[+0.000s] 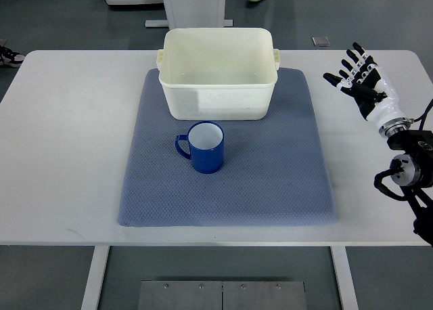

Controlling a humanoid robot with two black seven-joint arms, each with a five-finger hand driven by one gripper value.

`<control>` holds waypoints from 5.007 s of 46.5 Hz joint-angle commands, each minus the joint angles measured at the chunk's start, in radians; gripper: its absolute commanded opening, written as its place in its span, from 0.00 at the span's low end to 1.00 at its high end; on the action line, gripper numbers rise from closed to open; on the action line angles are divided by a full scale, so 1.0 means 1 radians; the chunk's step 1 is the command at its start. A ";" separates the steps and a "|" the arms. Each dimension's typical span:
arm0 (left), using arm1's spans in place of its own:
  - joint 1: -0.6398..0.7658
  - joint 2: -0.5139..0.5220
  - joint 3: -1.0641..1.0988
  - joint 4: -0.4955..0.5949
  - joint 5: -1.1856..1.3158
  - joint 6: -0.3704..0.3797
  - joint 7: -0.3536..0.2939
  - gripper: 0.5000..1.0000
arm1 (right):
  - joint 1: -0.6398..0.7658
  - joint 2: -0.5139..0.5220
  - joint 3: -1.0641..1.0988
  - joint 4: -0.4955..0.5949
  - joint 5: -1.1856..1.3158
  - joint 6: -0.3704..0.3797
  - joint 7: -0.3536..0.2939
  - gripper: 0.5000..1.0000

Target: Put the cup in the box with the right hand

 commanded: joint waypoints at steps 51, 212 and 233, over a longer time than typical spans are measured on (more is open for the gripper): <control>0.000 0.000 0.000 0.000 -0.001 0.000 -0.001 1.00 | 0.012 -0.127 -0.306 0.475 -0.186 0.130 -0.034 1.00; 0.000 0.000 0.000 0.000 -0.001 0.000 -0.001 1.00 | 0.084 0.220 -0.515 0.013 -0.241 0.017 0.041 1.00; 0.000 0.000 0.000 0.000 -0.001 0.000 -0.001 1.00 | 0.084 0.220 -0.535 -0.004 -0.235 0.001 0.041 1.00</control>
